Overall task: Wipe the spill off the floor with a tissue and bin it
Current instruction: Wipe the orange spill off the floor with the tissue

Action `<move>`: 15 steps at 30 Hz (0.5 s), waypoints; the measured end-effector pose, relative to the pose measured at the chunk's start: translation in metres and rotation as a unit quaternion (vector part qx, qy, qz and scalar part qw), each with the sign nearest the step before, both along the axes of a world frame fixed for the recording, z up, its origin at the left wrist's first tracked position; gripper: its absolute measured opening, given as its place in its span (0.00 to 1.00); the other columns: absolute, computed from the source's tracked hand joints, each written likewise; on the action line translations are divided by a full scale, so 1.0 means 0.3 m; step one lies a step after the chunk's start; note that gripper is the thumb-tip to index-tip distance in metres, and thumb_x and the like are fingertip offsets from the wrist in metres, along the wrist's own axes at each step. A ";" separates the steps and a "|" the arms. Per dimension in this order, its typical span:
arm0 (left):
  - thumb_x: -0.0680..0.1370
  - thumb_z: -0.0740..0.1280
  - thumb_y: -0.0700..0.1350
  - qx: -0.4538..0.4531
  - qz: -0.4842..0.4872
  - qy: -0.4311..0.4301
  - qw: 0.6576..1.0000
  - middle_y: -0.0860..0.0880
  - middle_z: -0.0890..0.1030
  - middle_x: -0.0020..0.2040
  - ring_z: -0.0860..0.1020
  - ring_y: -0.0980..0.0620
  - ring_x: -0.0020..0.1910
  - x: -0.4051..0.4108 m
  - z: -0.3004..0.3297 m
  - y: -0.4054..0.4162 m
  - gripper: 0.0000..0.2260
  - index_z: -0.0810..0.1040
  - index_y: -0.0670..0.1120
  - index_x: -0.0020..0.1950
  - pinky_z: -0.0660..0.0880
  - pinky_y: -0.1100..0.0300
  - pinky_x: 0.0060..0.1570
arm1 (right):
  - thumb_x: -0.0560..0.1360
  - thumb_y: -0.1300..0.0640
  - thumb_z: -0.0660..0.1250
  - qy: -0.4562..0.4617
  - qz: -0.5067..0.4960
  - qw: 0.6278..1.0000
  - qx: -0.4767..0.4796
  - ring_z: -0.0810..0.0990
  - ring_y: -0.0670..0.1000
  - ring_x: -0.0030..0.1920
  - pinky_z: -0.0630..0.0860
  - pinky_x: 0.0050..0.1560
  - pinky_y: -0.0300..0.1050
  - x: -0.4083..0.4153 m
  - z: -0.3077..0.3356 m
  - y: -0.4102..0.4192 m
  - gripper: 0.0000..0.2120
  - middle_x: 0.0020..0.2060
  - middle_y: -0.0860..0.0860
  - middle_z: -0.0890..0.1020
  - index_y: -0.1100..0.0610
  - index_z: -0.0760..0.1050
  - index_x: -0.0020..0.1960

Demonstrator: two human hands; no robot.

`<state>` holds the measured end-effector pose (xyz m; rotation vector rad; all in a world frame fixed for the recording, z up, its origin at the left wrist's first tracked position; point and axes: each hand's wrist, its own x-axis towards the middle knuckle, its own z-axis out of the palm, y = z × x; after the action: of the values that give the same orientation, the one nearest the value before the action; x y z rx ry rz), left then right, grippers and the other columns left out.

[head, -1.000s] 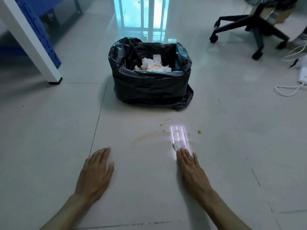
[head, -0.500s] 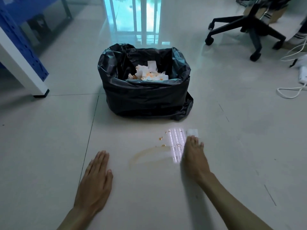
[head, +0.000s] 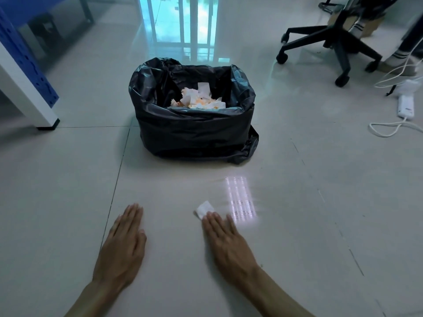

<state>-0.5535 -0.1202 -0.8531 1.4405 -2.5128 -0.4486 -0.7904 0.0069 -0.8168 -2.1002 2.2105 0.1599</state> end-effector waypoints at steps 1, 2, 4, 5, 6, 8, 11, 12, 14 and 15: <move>0.78 0.40 0.56 0.002 0.000 0.000 1.000 0.54 0.53 0.80 0.49 0.60 0.78 -0.002 0.003 0.002 0.30 0.51 0.47 0.79 0.48 0.57 0.78 | 0.69 0.63 0.52 0.009 -0.050 0.999 0.002 0.73 0.55 0.69 0.56 0.72 0.60 -0.057 0.005 0.025 0.30 0.67 0.57 0.76 0.62 0.73 0.69; 0.78 0.40 0.56 0.003 0.000 0.000 1.000 0.54 0.53 0.80 0.49 0.60 0.78 -0.004 0.005 0.002 0.30 0.51 0.47 0.79 0.48 0.57 0.78 | 0.71 0.65 0.51 0.024 -0.096 0.995 0.005 0.66 0.56 0.73 0.53 0.74 0.63 -0.119 0.006 0.050 0.30 0.72 0.58 0.70 0.63 0.66 0.73; 0.78 0.39 0.56 0.004 0.000 0.000 1.000 0.54 0.52 0.80 0.48 0.60 0.78 -0.006 0.007 0.006 0.30 0.50 0.47 0.79 0.47 0.57 0.78 | 0.77 0.67 0.49 0.021 -0.176 0.984 0.031 0.52 0.56 0.78 0.44 0.75 0.65 -0.241 0.022 0.080 0.30 0.78 0.59 0.54 0.63 0.48 0.78; 0.78 0.39 0.56 0.004 -0.001 0.000 1.000 0.54 0.52 0.80 0.48 0.60 0.78 -0.007 0.008 0.007 0.30 0.50 0.46 0.79 0.47 0.57 0.78 | 0.79 0.67 0.48 0.015 -0.216 0.975 0.041 0.49 0.55 0.79 0.43 0.74 0.65 -0.287 0.034 0.081 0.30 0.79 0.58 0.51 0.63 0.44 0.79; 0.78 0.40 0.56 0.004 -0.001 0.000 1.000 0.54 0.52 0.80 0.48 0.60 0.78 -0.006 0.006 0.009 0.30 0.50 0.46 0.79 0.47 0.57 0.78 | 0.79 0.67 0.48 0.013 -0.244 0.969 0.044 0.49 0.55 0.79 0.43 0.75 0.64 -0.320 0.040 0.072 0.29 0.79 0.58 0.50 0.63 0.43 0.79; 0.78 0.41 0.56 -0.001 0.001 0.002 1.000 0.54 0.54 0.80 0.50 0.59 0.78 -0.006 0.001 0.007 0.30 0.52 0.46 0.79 0.48 0.58 0.77 | 0.79 0.68 0.48 -0.016 -0.278 0.960 0.030 0.49 0.57 0.79 0.44 0.77 0.62 -0.352 0.046 0.021 0.29 0.79 0.59 0.51 0.64 0.44 0.78; 0.78 0.42 0.56 -0.009 0.003 0.002 1.000 0.53 0.55 0.79 0.52 0.58 0.78 -0.008 -0.006 0.000 0.30 0.54 0.45 0.78 0.46 0.61 0.76 | 0.79 0.68 0.51 -0.051 -0.305 0.951 0.028 0.49 0.61 0.78 0.45 0.78 0.57 -0.346 0.031 -0.085 0.29 0.78 0.64 0.51 0.68 0.44 0.77; 0.78 0.42 0.56 -0.011 0.002 0.002 1.000 0.53 0.56 0.79 0.53 0.57 0.78 -0.011 -0.005 -0.001 0.30 0.54 0.45 0.78 0.47 0.60 0.76 | 0.79 0.68 0.52 -0.044 -0.299 0.953 0.028 0.48 0.62 0.78 0.45 0.78 0.57 -0.338 0.025 -0.119 0.30 0.77 0.65 0.50 0.69 0.43 0.77; 0.78 0.44 0.55 -0.016 0.000 0.007 1.000 0.52 0.58 0.79 0.55 0.55 0.78 -0.011 -0.005 -0.009 0.30 0.57 0.45 0.78 0.49 0.59 0.76 | 0.79 0.67 0.52 -0.037 -0.272 0.961 0.026 0.47 0.65 0.77 0.44 0.78 0.57 -0.308 0.013 -0.194 0.30 0.77 0.68 0.49 0.70 0.42 0.76; 0.78 0.45 0.54 -0.021 -0.003 0.010 1.000 0.52 0.59 0.78 0.56 0.54 0.78 -0.011 -0.003 -0.011 0.29 0.59 0.44 0.77 0.50 0.58 0.76 | 0.79 0.67 0.52 -0.037 -0.250 0.967 0.021 0.47 0.65 0.77 0.43 0.77 0.58 -0.277 0.009 -0.230 0.30 0.76 0.68 0.49 0.71 0.41 0.76</move>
<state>-0.5567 -0.1235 -0.8540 1.4082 -2.4961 -0.4069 -0.8736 -0.0622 -0.8142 -1.4373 2.5725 0.0860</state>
